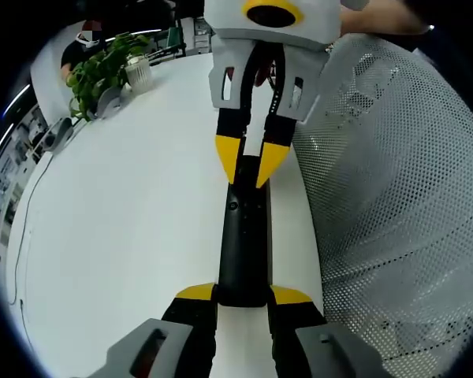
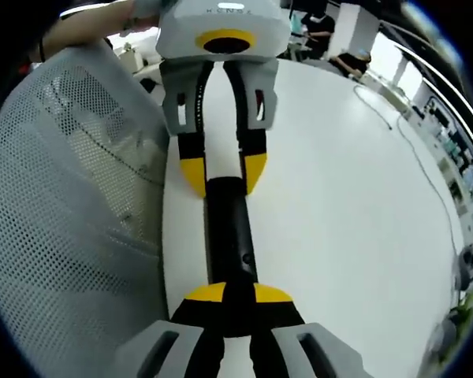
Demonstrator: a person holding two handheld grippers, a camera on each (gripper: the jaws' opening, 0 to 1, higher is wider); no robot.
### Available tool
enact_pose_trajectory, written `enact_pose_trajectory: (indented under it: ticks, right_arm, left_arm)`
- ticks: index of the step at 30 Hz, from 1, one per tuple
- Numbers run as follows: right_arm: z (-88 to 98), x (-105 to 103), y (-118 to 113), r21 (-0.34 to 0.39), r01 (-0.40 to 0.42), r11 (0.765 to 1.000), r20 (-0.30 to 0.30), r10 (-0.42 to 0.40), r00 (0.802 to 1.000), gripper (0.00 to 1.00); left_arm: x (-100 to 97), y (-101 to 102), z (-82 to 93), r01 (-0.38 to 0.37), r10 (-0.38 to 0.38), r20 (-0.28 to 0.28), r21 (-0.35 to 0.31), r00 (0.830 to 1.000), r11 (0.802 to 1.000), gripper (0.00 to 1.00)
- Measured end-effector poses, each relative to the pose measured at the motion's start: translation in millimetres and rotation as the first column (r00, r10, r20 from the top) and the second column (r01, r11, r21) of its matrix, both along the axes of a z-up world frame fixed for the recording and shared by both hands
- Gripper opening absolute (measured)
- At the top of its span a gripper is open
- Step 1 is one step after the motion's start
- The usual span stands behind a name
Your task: Press the specified remote control buttons in sequence, fully releasing each button before pressing the next.
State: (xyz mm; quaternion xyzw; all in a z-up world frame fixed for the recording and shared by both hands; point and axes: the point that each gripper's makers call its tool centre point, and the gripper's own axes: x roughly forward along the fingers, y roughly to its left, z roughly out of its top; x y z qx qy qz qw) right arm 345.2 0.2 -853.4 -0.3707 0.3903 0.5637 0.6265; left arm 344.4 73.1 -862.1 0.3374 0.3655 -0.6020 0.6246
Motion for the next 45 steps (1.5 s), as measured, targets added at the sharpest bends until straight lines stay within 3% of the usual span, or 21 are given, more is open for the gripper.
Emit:
enact_pose_trajectory:
  ticks: [4,7,21,30,39,45]
  right_arm:
    - [-0.6,0,1,-0.022,-0.027,0.999,-0.011,0.026,1.0,0.07]
    - [0.2,1,-1,-0.006,0.022,1.0,-0.036,-0.023,0.999,0.07]
    - [4.2,-2,7,0.075,0.053,0.996,-0.004,-0.053,0.999,0.07]
    - [1.6,-1,9,0.039,-0.006,0.999,0.024,0.005,1.0,0.01]
    - [0.4,0,10,0.013,0.016,1.0,0.019,-0.016,1.0,0.01]
    - [1.3,0,9,0.036,0.058,0.998,0.004,-0.058,0.998,0.01]
  left_arm:
    - [0.1,0,-0.2,0.003,-0.003,0.0,0.004,1.0,1.0,0.25]
    - [-0.1,0,0.2,0.004,-0.004,0.0,0.005,1.0,1.0,0.25]
    - [0.0,0,0.4,0.002,-0.002,0.003,0.003,1.0,1.0,0.25]
    - [0.0,0,0.1,0.003,-0.003,0.003,0.002,1.0,1.0,0.25]
    - [0.1,0,0.0,0.005,-0.005,0.003,0.006,1.0,1.0,0.25]
    - [0.0,0,-0.2,0.007,-0.007,0.004,0.009,1.0,1.0,0.25]
